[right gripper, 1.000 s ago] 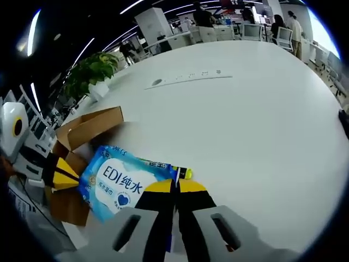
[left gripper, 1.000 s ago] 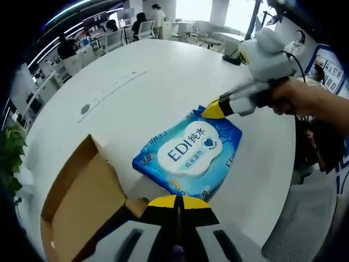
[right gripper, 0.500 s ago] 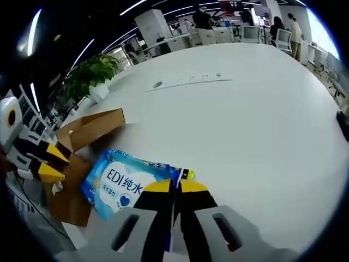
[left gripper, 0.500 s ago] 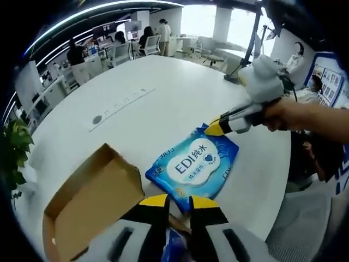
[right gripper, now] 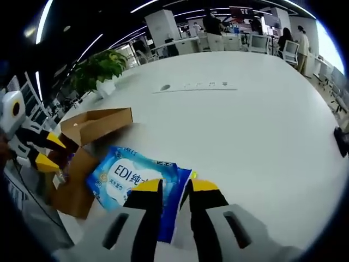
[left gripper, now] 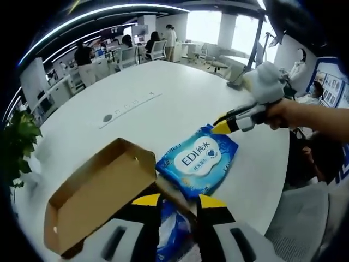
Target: Operate the shoe box by opening the lid, removing the specified soft item, and placing it in the target area until the item is outside and the box remains undamaged.
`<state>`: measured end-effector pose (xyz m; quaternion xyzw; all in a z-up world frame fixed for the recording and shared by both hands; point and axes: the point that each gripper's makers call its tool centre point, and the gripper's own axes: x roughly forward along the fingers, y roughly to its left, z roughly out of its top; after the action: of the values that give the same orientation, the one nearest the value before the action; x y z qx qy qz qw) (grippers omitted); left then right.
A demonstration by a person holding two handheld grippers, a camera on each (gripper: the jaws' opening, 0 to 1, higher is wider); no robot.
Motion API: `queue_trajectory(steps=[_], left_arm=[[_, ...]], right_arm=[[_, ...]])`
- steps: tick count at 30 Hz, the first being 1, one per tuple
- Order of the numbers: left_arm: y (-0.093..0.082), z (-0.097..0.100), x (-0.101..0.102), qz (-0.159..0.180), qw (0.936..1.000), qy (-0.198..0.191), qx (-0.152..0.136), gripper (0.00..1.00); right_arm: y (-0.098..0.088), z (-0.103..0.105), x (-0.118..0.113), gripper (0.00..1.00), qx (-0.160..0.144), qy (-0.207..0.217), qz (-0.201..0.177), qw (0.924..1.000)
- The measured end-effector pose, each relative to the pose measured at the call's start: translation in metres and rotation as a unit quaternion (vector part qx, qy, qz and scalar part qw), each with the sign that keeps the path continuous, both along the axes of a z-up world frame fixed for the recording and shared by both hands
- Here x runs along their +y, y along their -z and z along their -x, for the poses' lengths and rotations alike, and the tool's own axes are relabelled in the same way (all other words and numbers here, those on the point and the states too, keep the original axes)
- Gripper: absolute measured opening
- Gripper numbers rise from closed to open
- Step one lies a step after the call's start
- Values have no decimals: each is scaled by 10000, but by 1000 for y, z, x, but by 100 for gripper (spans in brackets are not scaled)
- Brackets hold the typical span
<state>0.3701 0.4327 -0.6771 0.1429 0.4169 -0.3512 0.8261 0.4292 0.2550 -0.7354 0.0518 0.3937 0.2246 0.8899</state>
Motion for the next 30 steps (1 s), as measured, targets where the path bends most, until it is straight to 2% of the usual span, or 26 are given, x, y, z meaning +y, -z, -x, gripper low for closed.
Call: queue_trajectory(steps=[8, 14, 21, 24, 30], left_arm=[[-6, 5, 22, 127, 9996, -239, -74, 30], [-9, 8, 36, 220, 9990, -382, -88, 32], [-8, 18, 53, 254, 9991, -330, -66, 35], [-7, 24, 54, 320, 9994, -157, -23, 34], [-4, 33, 66, 335, 9994, 72, 41, 32]], right_arm=[[-17, 10, 6, 20, -134, -245, 128, 9995], [-36, 16, 15, 24, -278, -434, 146, 9986], [-56, 30, 32, 28, -443, -932, 298, 9942], [-60, 38, 43, 29, -362, -1196, 193, 9920], [-71, 54, 67, 33, -432, -1842, 301, 9815]])
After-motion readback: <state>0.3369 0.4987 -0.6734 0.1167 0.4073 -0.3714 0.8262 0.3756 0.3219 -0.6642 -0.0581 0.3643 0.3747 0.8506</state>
